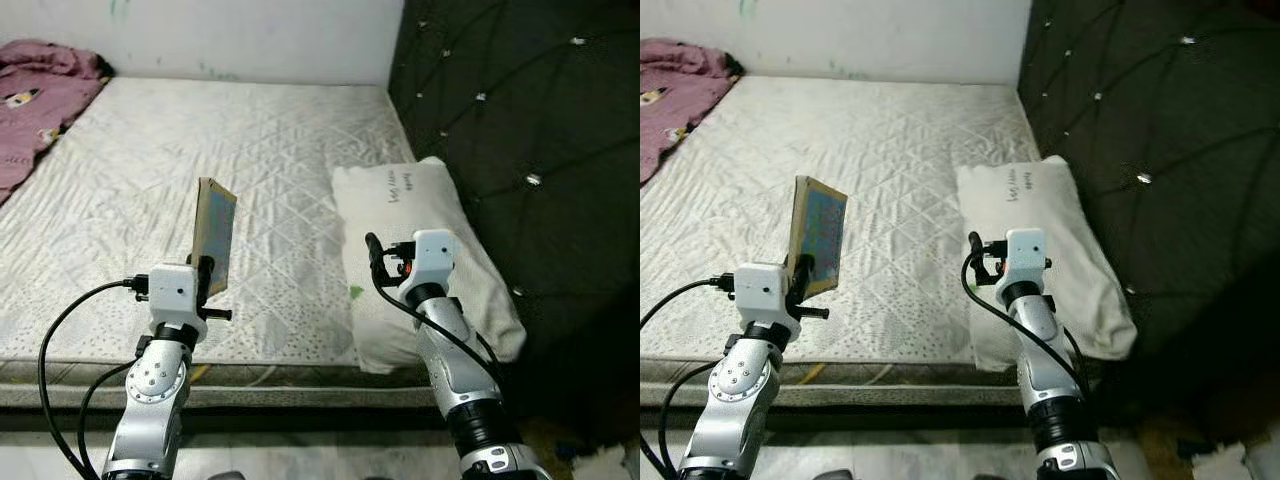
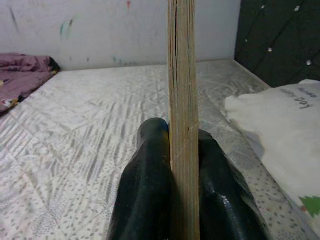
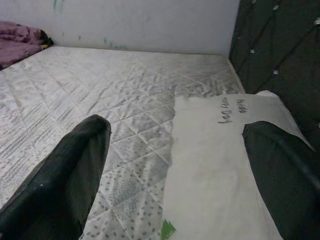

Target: Clean up the room

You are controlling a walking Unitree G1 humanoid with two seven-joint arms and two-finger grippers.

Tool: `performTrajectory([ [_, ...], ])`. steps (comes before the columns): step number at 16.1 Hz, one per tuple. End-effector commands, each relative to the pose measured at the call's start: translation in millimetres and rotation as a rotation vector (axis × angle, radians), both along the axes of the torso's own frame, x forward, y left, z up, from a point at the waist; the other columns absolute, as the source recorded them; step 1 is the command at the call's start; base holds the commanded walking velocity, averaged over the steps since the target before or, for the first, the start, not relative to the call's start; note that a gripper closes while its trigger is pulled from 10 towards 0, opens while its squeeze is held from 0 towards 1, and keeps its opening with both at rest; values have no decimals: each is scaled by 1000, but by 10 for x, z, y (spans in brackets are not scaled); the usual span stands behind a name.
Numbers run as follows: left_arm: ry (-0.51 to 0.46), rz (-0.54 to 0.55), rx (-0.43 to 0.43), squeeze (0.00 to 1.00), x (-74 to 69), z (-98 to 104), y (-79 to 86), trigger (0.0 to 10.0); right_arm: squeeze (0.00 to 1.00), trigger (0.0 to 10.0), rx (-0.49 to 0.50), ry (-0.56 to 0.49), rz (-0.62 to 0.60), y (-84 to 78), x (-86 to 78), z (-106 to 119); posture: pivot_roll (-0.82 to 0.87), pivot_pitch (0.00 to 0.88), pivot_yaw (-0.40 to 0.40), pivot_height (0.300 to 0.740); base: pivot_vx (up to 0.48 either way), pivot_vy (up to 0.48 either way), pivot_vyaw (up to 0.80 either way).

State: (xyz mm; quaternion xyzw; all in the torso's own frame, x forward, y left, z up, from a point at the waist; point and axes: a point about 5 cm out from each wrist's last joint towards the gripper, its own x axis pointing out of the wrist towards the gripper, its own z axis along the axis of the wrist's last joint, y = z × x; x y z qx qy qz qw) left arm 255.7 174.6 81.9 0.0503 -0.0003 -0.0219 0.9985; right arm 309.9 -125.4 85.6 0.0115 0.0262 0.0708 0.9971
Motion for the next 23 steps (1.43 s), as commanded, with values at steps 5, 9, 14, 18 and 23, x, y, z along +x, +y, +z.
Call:
performTrajectory([
  [5, -51, -1, 6, 0, 18, 107, 2, 10000, 0, 10000, -1, -6, 4, -2, 17, 29, -61, 9, -16, 740, 258, 0, 0],
  [9, -50, 6, -3, 0, 26, 107, 5, 10000, 0, 10000, -2, -6, 1, -7, 23, 29, -61, 10, -16, 740, 0, 0, 0],
  [14, -42, 8, -30, 0, 35, 101, 0, 10000, 0, 10000, 1, -1, -5, -18, 22, 22, -61, 10, -15, 740, 0, 253, -320],
  [18, -45, 8, -37, 0, 42, 104, -6, 10000, 0, 10000, -5, -5, -3, -21, 26, 27, -65, 10, -16, 740, 0, 472, -156],
  [23, -53, 9, -42, 0, 46, 117, -12, 10000, 0, 10000, -10, -7, 1, -23, 29, 34, -66, 10, -21, 740, 0, 0, 0],
])
